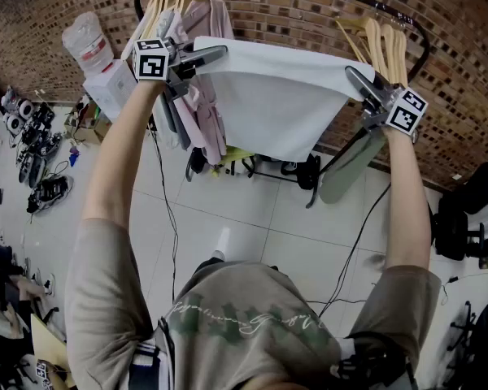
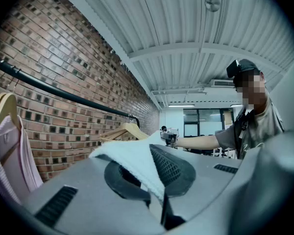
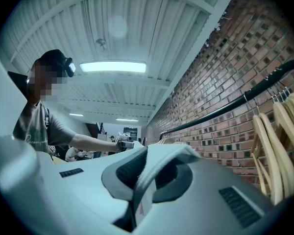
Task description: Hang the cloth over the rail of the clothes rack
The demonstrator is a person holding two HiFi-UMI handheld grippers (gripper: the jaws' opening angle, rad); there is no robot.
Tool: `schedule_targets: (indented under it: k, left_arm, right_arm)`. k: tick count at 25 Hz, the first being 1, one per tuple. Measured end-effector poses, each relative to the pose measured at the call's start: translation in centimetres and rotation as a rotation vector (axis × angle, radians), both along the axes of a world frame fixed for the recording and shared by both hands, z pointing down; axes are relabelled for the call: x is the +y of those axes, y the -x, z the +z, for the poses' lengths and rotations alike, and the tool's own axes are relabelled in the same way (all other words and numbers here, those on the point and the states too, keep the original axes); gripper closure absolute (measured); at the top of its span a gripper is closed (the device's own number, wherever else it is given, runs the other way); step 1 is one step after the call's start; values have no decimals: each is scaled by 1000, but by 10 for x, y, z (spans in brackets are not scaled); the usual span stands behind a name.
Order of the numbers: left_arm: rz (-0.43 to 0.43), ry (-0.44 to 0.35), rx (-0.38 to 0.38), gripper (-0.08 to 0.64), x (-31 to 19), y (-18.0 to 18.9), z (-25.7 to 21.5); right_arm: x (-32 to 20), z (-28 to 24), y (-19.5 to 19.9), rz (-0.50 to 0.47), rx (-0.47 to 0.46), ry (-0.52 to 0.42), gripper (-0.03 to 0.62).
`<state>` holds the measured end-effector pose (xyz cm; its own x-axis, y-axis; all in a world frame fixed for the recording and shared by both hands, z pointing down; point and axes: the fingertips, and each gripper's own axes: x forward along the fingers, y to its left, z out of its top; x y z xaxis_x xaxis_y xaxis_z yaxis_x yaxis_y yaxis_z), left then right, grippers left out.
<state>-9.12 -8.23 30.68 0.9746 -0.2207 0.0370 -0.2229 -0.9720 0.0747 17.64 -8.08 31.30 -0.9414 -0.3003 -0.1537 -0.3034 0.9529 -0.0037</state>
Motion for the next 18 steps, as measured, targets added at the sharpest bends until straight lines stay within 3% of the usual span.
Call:
schedule_targets:
  k: [4,8,12,18]
  left_arm:
    - [-73,-8,1,543,-12,-16,-13]
    - [-66,-55,43,545,-20,-25,-26]
    - [-74,-41,36,545,-38,-23,-8]
    - [13,-69,49,543,-61,-16,-2]
  right_arm:
    - [-10,-12,-16,8,-23,-3,572]
    - [-21,-18,-24,6,-66,-16,574]
    - [-40,-9,-21,22,1,-19,574]
    - [-63,-14,-15,28,20,-51,574]
